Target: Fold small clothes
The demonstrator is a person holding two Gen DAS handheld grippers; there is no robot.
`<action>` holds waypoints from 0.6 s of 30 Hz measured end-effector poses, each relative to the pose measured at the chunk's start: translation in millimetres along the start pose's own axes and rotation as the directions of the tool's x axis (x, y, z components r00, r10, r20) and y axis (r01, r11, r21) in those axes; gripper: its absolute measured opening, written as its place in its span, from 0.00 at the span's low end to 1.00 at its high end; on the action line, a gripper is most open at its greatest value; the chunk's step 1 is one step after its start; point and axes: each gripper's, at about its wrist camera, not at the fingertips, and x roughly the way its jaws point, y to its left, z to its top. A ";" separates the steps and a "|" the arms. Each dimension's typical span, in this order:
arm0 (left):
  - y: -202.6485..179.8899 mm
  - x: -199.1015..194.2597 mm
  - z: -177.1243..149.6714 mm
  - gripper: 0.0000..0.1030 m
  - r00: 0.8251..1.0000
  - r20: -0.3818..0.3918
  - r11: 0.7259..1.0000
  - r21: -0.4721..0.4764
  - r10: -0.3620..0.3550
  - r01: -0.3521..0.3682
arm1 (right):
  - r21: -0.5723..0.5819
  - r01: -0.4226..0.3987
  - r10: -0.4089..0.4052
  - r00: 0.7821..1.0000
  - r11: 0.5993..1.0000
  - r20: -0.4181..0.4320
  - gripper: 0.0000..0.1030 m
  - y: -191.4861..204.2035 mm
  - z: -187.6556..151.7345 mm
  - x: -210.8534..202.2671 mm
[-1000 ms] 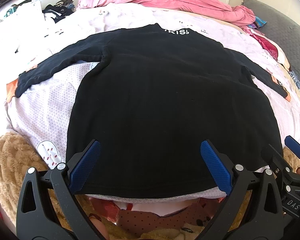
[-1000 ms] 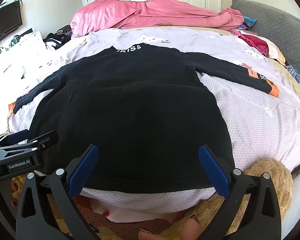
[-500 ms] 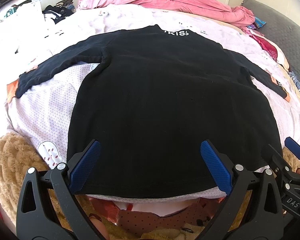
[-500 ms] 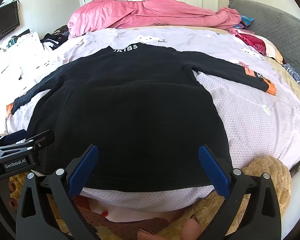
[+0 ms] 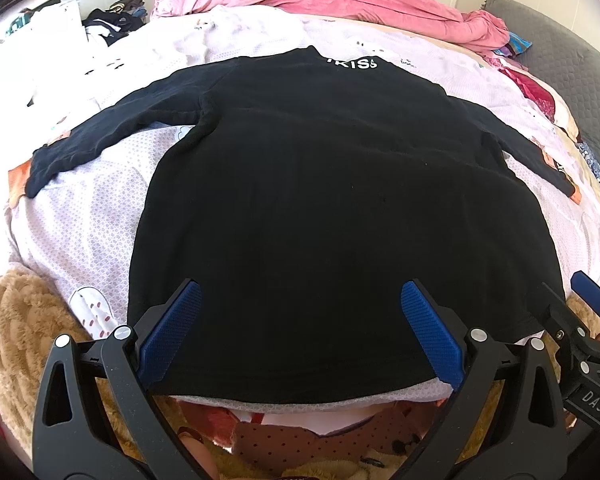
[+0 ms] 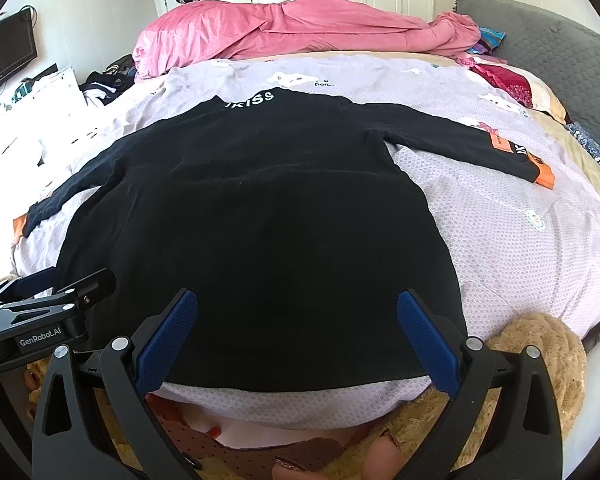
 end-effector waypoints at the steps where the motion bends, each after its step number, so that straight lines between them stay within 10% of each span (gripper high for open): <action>1: -0.1 0.6 0.4 0.91 1.000 -0.001 1.000 0.001 -0.001 0.001 | 0.000 0.000 0.000 1.000 1.000 0.000 0.96 -0.1 -0.2 0.0; 18: -14.8 21.8 31.6 0.91 0.999 0.002 0.999 0.036 -0.032 0.032 | 0.041 0.011 -0.011 1.000 0.999 -0.007 0.96 -19.9 22.3 17.7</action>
